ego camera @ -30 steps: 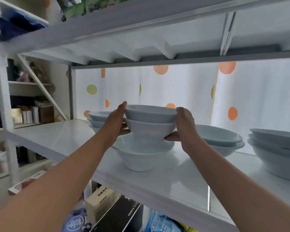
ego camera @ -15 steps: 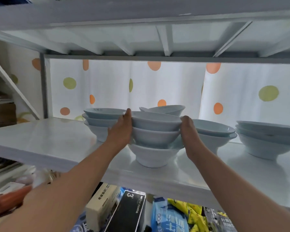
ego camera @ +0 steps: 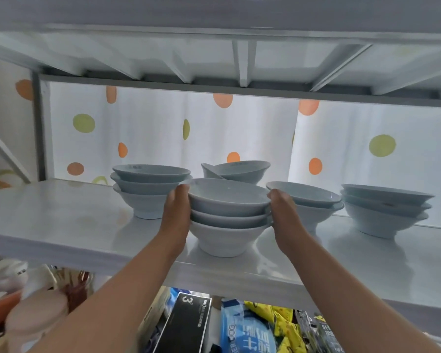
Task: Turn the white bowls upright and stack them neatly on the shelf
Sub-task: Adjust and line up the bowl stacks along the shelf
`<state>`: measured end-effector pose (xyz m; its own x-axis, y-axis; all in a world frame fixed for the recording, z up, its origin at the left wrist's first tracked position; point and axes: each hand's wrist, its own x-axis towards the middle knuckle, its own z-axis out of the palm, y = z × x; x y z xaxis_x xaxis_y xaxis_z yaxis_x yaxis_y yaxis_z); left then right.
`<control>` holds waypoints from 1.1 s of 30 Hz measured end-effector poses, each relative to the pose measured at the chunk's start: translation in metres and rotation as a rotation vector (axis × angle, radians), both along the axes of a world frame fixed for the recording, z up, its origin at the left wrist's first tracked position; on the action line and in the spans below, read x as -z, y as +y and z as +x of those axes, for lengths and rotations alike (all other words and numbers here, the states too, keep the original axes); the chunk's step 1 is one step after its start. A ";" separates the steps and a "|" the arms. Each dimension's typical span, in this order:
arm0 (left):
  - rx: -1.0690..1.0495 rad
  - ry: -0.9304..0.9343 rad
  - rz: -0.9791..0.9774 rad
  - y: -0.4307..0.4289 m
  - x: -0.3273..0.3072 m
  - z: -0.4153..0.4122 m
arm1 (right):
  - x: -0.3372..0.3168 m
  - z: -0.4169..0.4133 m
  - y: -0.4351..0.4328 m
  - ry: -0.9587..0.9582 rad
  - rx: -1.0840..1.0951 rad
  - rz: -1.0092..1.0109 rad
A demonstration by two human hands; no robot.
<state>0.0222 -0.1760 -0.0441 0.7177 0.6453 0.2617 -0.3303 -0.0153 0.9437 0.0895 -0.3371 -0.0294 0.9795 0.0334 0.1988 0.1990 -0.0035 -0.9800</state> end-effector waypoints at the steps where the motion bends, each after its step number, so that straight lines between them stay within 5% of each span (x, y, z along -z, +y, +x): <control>1: -0.003 -0.047 -0.076 -0.001 -0.001 0.000 | 0.001 0.002 -0.001 0.007 -0.008 0.039; 9: 0.053 -0.044 -0.176 -0.001 -0.001 0.010 | 0.007 0.013 -0.007 0.242 -0.183 0.305; 33: 0.262 0.041 -0.217 -0.215 0.001 0.054 | 0.000 0.032 -0.217 0.145 0.022 0.453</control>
